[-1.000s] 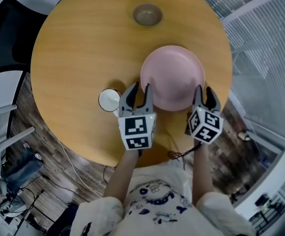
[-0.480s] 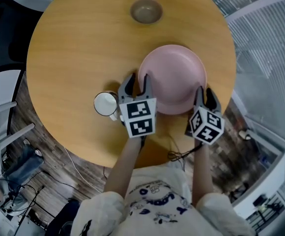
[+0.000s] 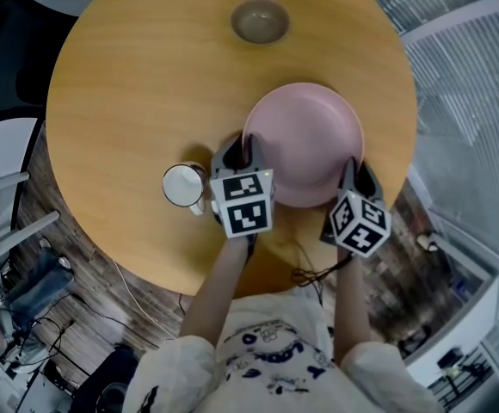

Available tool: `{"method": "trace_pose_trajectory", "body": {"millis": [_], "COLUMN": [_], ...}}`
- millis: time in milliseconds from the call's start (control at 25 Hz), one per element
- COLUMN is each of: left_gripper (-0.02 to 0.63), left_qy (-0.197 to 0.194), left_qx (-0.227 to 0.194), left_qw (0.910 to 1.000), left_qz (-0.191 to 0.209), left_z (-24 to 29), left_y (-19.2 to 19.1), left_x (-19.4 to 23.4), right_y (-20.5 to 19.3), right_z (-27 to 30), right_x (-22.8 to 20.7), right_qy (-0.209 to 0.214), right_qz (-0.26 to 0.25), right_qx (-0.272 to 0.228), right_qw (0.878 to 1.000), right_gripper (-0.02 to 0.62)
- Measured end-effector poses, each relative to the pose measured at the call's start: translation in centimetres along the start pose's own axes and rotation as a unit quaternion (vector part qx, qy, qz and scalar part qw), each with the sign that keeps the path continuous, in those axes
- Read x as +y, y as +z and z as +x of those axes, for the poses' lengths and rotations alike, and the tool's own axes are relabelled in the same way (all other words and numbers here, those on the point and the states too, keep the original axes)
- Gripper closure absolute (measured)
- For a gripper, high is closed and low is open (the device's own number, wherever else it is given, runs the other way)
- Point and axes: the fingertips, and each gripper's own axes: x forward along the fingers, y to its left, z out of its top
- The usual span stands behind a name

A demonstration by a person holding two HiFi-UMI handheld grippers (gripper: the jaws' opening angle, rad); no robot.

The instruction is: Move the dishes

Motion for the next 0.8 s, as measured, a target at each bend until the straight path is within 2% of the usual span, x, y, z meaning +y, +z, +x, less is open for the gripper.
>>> {"method": "trace_pose_trajectory", "body": {"millis": [280,400,680,800], "left_gripper": [0.568,0.568,0.572,0.577], "left_qy": [0.001,0.0,-0.023,-0.028], "left_qx": [-0.004,-0.008,-0.05,-0.074], "left_qw": [0.9999,0.9998,0.9983,0.9961], "left_qz": [-0.015,-0.019,-0.02,-0.039], "left_z": [0.1,-0.5,-3.6,-5.9], "left_y": [0.2,0.6,3.6,5.1], "left_x": [0.2,0.2,-0.8,-0.4], "right_y": [0.1,0.7,3.5,4.8], "right_z": [0.2,-0.8,-3.6,-5.2], "right_x": [0.2,0.4,0.2,1.1], "right_qy": [0.01,0.01,0.007,0.014], "right_qz": [0.021,0.013,0.017,0.02], "right_qx": [-0.005,-0.014,-0.036,-0.047], "right_qw": [1.0,1.0,0.999,0.999], "right_gripper": [0.549,0.549,0.549,0.549]}}
